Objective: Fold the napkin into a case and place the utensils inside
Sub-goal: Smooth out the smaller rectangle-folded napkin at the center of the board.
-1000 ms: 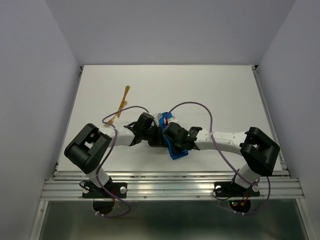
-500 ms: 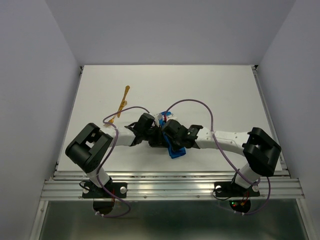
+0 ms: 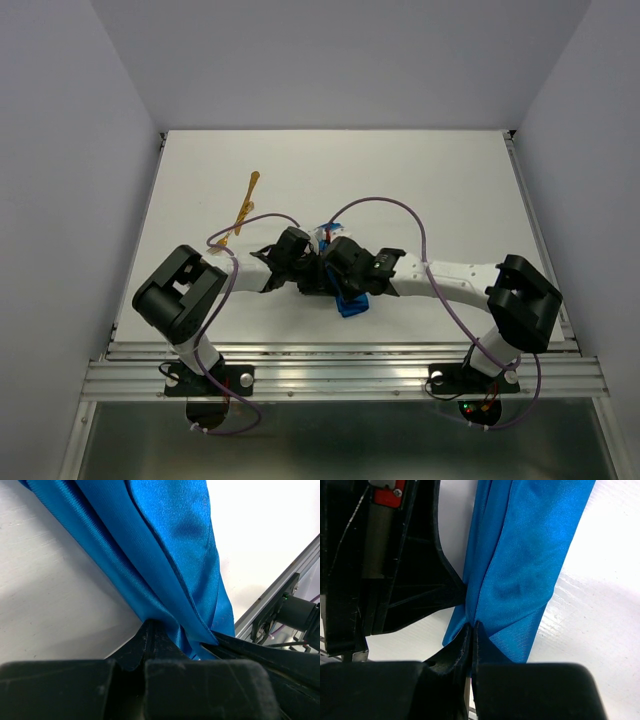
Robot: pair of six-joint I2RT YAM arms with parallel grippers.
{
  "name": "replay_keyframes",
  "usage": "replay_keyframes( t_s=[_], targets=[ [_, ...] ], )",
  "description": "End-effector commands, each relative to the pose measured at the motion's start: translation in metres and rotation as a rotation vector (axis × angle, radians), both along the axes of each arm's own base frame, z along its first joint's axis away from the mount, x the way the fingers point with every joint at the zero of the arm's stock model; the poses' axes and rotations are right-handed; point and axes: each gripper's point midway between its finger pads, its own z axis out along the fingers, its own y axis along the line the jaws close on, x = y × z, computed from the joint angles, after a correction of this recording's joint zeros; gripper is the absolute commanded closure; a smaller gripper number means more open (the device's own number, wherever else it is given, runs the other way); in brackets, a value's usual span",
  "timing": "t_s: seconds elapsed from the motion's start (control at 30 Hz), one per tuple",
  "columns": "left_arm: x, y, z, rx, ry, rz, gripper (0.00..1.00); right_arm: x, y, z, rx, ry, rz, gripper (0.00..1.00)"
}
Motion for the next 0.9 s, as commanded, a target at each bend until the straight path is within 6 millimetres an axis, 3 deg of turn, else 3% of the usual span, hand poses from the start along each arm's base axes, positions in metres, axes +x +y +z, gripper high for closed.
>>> replay_keyframes(
  t_s=[0.0,0.1,0.23,0.4,0.43,0.57,0.7,0.73,0.77,0.87],
  targets=[
    [-0.003,-0.003,0.001,-0.013,-0.008,-0.018,1.0,0.003,0.029,0.021,0.097,-0.026,0.031,0.99],
    [-0.003,-0.003,0.001,-0.014,-0.007,-0.018,1.0,0.002,0.032,0.015,0.102,-0.015,0.032,0.99],
    [-0.003,-0.003,0.003,-0.015,-0.01,-0.017,1.0,0.0,0.028,-0.007,0.074,0.008,0.02,0.99],
    [-0.005,0.002,0.006,0.001,-0.015,-0.008,1.0,0.002,0.025,-0.013,0.069,0.001,-0.007,0.99],
    [-0.007,0.005,0.008,0.008,-0.017,-0.005,1.0,0.004,0.025,-0.013,0.066,-0.01,-0.018,0.96],
    [-0.012,0.012,0.007,0.037,-0.004,-0.011,1.0,0.009,0.027,-0.001,0.099,-0.036,-0.048,0.63],
    [-0.015,0.014,0.01,0.031,-0.004,-0.009,1.0,0.013,0.032,0.024,0.161,-0.076,-0.056,0.5],
    [-0.017,0.015,0.012,0.03,-0.003,-0.007,1.0,0.015,0.032,0.032,0.178,-0.093,-0.062,0.39],
    [-0.017,0.016,0.013,0.031,-0.003,-0.005,1.0,0.015,0.031,0.036,0.186,-0.098,-0.071,0.35],
    [-0.018,0.019,0.017,0.047,-0.011,-0.008,1.0,0.017,0.028,0.053,0.221,-0.125,-0.094,0.35]
  ],
)
